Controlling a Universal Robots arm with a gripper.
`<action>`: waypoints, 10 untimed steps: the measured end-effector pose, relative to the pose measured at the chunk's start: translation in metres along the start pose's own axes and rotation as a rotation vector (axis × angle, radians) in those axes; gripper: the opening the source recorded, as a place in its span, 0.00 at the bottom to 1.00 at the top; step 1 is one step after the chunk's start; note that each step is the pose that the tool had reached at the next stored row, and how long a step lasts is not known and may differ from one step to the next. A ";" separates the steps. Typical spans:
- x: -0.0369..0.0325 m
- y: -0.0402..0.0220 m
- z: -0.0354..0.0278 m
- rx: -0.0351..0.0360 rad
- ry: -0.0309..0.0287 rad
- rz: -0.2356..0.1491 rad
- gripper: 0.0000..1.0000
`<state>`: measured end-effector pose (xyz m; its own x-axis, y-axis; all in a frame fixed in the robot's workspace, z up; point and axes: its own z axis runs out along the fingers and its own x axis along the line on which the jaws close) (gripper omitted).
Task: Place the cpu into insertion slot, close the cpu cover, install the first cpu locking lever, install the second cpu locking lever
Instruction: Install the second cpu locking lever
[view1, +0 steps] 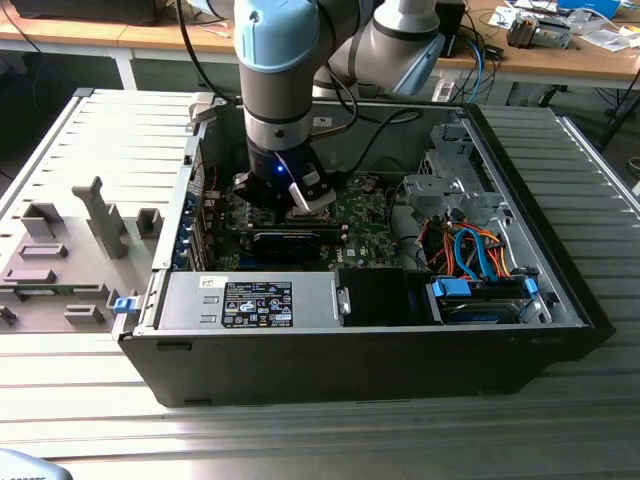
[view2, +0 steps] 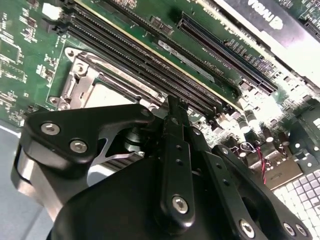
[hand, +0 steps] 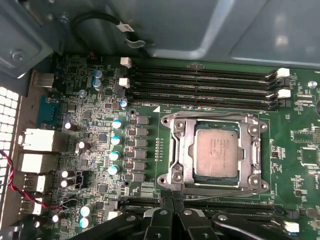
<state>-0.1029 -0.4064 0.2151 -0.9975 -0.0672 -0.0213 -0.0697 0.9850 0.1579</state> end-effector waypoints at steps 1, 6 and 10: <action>0.0002 -0.0001 0.0007 -0.0007 0.0002 -0.002 0.11; 0.0005 -0.0003 0.0041 -0.0026 0.0020 -0.013 0.11; 0.0006 0.0008 0.0072 -0.0057 0.0036 -0.025 0.11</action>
<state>-0.1035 -0.4045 0.2081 -0.9955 -0.0925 -0.0218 -0.0948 0.9821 0.1629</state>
